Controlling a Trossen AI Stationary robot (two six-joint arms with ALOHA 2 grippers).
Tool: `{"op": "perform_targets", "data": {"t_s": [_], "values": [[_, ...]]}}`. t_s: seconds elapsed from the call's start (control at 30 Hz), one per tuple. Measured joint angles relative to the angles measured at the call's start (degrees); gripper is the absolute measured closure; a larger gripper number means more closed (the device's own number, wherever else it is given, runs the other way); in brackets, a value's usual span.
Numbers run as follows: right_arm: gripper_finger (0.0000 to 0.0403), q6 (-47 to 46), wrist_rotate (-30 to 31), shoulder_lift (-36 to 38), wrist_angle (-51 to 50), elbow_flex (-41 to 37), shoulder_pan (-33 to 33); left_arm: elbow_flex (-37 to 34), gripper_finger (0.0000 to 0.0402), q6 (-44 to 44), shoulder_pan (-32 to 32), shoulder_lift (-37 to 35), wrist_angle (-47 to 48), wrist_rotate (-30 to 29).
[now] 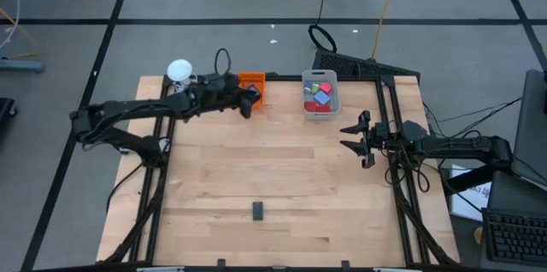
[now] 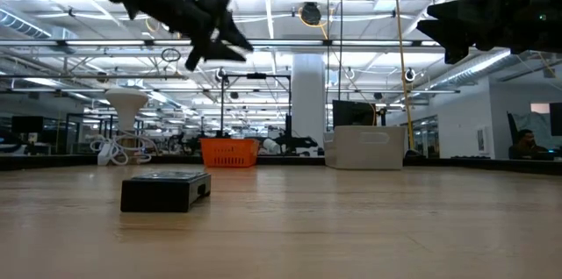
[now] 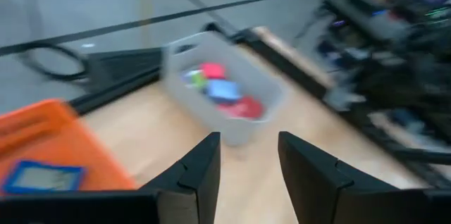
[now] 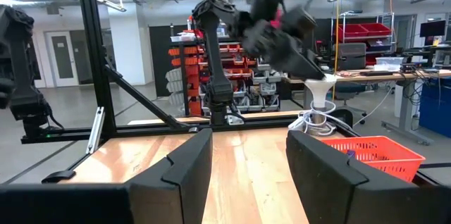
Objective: Pick & Place Office items
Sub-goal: Put the black digital timer into the orange bin
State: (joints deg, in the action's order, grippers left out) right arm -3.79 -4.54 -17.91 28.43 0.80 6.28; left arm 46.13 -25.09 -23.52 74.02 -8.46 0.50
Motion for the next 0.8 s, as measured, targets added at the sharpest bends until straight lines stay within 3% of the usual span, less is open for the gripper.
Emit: {"op": "perform_targets", "data": {"t_s": [0.23, 0.5, 0.8], "values": [[0.0232, 0.00, 0.00, 0.00, 0.02, 0.00, -0.02, 0.00, 0.0270, -2.10, 9.92, -5.84, -0.29, 3.84], [0.0232, 0.00, 0.00, 0.00, 0.02, 0.00, -0.01, 0.00, 0.0270, -5.47, 26.90, -6.58, -1.17, 5.30], [0.0232, 0.00, 0.00, -0.02, 0.02, 0.00, 0.00, 0.04, 0.0270, -2.09, 49.48, -5.85, -8.86, -12.06]]}}
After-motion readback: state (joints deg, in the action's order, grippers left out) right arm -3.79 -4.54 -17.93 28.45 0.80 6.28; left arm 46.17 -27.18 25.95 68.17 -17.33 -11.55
